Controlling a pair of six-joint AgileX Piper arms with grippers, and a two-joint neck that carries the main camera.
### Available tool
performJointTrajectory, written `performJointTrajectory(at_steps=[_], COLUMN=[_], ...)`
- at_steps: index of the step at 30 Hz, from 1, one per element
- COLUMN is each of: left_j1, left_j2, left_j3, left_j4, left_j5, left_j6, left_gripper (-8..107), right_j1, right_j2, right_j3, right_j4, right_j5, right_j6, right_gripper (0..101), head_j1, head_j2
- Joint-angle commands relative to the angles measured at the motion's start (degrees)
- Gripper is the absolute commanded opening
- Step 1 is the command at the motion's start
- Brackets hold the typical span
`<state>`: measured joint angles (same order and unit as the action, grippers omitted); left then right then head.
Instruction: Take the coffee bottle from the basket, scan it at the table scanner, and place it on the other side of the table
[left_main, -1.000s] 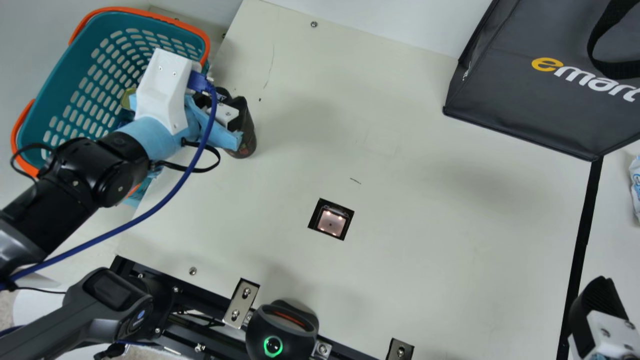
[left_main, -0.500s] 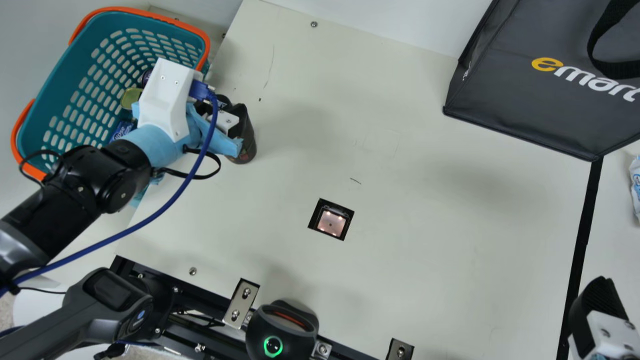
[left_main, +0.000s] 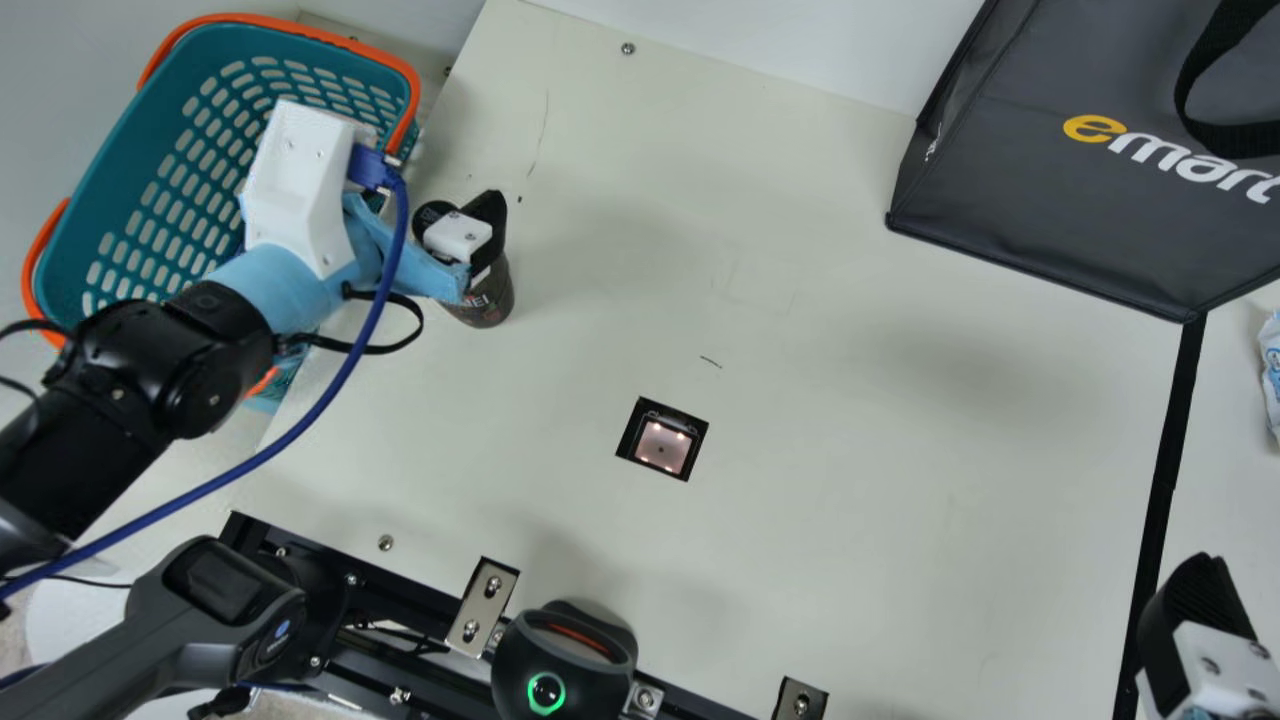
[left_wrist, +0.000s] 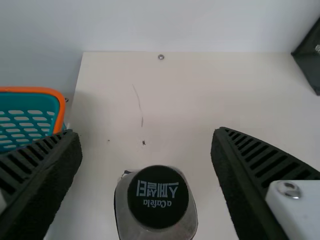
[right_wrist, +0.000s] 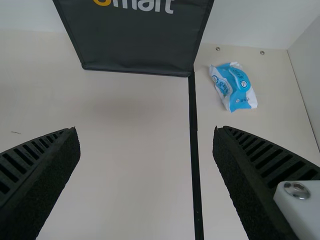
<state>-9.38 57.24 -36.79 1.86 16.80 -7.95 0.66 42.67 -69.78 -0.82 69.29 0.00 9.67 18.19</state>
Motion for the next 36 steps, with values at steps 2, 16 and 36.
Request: performJointTrajectory(at_steps=[2,16,36], left_j1=[0.1,3.6,10.4], left_j2=[-1.7,-8.1,-10.1], left_j3=[-1.5,-10.7,-20.8], left_j4=[-0.8,-5.2,-10.3], left_j5=[2.1,18.2,42.7], left_j6=[1.1,7.7,15.4], left_gripper=[90,90,90], right_j1=[0.0,0.0,0.0], right_j2=[0.0,0.0,0.0], right_j3=[0.0,0.0,0.0], right_j4=[0.0,0.0,0.0], right_j5=[0.0,0.0,0.0], right_j6=[0.0,0.0,0.0], right_gripper=[95,95,95], head_j1=[-1.7,-1.7,-1.7], head_j2=[0.2,0.2,-9.1])
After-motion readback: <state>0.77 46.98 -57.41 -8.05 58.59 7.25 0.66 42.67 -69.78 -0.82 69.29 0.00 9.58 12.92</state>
